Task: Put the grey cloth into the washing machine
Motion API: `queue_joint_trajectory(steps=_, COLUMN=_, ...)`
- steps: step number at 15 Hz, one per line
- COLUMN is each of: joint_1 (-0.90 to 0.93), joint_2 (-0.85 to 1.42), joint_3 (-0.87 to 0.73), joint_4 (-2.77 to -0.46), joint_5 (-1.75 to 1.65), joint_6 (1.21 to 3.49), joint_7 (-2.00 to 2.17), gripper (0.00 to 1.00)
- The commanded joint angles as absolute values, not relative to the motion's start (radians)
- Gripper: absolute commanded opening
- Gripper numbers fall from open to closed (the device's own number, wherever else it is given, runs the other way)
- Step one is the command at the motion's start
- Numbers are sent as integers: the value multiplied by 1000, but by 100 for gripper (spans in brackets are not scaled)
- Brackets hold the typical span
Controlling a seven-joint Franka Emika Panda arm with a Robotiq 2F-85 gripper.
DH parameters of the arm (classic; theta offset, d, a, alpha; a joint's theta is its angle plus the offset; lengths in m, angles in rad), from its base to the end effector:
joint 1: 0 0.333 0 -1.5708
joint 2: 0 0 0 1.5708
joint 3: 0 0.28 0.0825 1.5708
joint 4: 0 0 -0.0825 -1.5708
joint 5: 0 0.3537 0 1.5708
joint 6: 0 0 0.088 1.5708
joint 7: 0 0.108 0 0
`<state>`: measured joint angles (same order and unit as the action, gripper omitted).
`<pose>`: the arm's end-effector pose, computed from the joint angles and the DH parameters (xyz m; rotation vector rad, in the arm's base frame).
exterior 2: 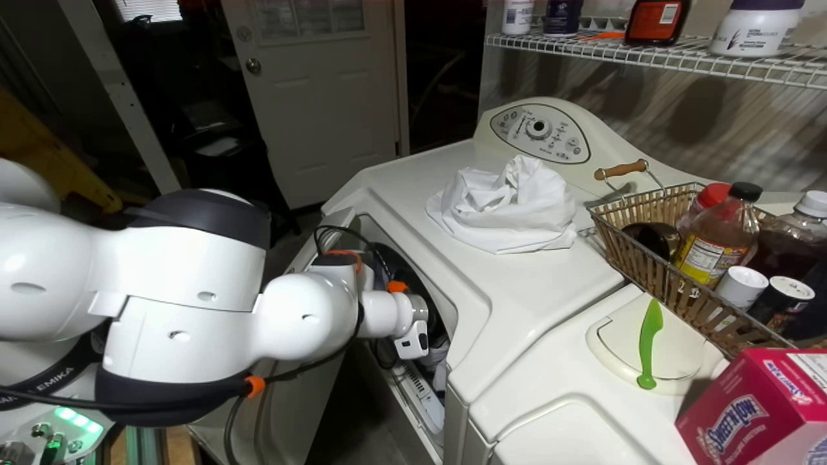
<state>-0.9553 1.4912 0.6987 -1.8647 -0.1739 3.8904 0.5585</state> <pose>0.5152 -0.1369 -0.0051 -1.7174 1.5906 -0.8986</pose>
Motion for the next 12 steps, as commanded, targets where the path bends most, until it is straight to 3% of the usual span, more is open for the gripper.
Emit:
queue_joint_trajectory(steps=1, joint_1=-886, joint_2=1491, joint_3=674, joint_4=-1803, joint_5=-214, joint_6=3947, joint_7=756, gripper=2)
queue_joint_trajectory(steps=12, joint_1=-679, joint_2=1491, joint_3=484, joint_4=-1677, joint_5=-304, joint_6=4108, joint_7=1275, gripper=2)
